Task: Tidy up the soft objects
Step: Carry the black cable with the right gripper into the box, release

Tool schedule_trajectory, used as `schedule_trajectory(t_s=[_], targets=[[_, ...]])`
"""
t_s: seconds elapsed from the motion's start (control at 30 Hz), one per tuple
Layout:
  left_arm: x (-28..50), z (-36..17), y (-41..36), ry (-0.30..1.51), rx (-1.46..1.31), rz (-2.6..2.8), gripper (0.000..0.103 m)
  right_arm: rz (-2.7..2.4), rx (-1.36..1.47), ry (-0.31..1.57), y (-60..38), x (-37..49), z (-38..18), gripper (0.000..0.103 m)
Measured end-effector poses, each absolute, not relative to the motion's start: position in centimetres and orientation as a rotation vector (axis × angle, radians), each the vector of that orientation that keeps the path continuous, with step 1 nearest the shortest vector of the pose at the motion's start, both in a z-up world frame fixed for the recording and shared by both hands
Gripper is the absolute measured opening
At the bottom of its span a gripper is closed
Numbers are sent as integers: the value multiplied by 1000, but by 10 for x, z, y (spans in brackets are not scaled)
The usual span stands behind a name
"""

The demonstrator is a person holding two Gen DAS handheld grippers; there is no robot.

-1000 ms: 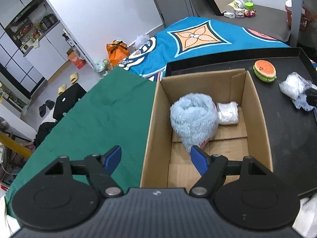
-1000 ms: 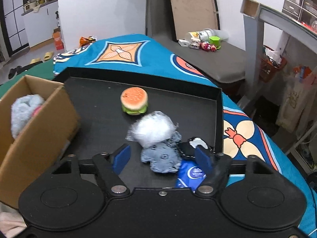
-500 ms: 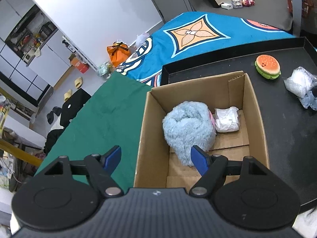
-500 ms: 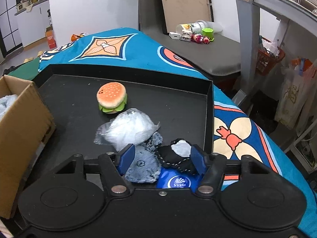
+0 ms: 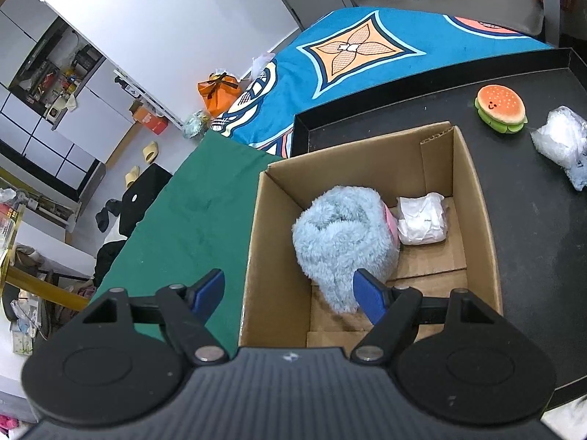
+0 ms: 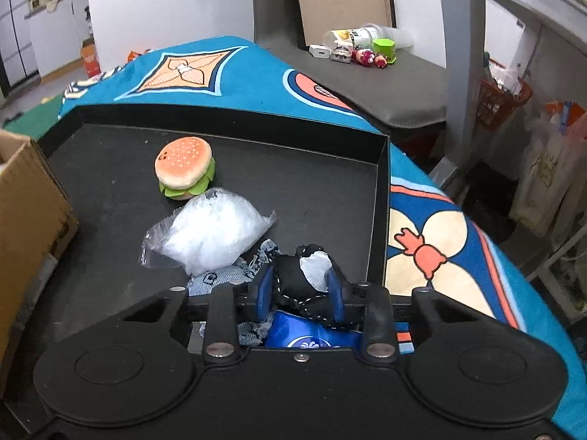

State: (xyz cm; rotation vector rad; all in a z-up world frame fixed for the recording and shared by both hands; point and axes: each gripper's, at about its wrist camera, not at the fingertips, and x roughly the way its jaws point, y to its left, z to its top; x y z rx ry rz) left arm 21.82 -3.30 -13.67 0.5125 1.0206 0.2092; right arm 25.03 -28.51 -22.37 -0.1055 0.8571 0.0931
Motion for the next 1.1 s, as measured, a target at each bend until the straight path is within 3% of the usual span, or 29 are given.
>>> schedule_trajectory(t_s=[1.1], targets=[[177,-99,9,940,430,178,76,180,-9,654,-252,203,-137,30]])
